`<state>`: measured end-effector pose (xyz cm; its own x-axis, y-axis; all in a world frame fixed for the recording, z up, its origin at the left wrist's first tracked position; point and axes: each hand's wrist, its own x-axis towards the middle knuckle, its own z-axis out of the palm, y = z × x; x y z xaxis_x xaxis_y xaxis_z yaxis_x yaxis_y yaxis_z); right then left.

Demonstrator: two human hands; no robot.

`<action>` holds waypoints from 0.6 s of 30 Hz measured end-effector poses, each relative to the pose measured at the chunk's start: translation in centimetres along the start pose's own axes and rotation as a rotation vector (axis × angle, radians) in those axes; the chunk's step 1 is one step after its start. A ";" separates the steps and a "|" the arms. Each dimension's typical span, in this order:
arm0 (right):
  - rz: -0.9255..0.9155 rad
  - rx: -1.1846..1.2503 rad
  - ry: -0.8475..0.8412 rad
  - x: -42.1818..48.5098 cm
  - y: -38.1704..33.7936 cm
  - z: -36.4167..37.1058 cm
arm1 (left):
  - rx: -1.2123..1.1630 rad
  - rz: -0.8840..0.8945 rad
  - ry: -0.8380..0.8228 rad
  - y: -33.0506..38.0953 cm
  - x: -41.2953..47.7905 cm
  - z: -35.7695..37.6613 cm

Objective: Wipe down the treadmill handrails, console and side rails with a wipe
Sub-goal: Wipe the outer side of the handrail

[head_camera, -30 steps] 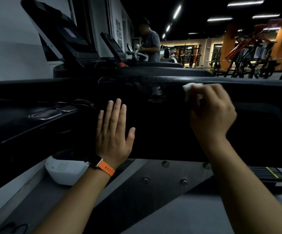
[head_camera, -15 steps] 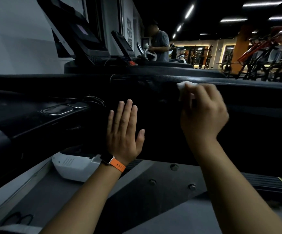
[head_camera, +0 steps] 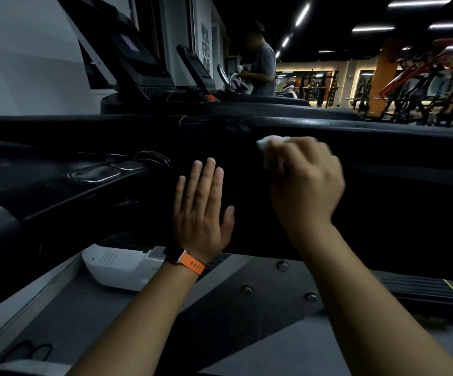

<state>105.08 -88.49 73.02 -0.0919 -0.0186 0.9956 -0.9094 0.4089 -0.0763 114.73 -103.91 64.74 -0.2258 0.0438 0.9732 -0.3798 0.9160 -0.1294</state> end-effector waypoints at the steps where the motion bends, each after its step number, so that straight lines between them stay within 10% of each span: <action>1: -0.080 -0.008 -0.027 0.1 -0.5 0.5 | 0.001 0.000 -0.001 0.0 0.0 0.0; 8: -0.032 -0.171 0.006 -0.7 6.5 -3.6 | -0.011 -0.004 0.015 0.0 -0.1 0.3; 18: -0.121 -0.212 -0.388 -3.6 4.8 -4.3 | -0.014 -0.020 0.017 0.0 -0.2 0.3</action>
<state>102.79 -82.49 69.27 -0.1717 -0.4017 0.8995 -0.8234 0.5598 0.0928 114.49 -103.99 64.52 -0.2024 0.0319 0.9788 -0.3718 0.9221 -0.1069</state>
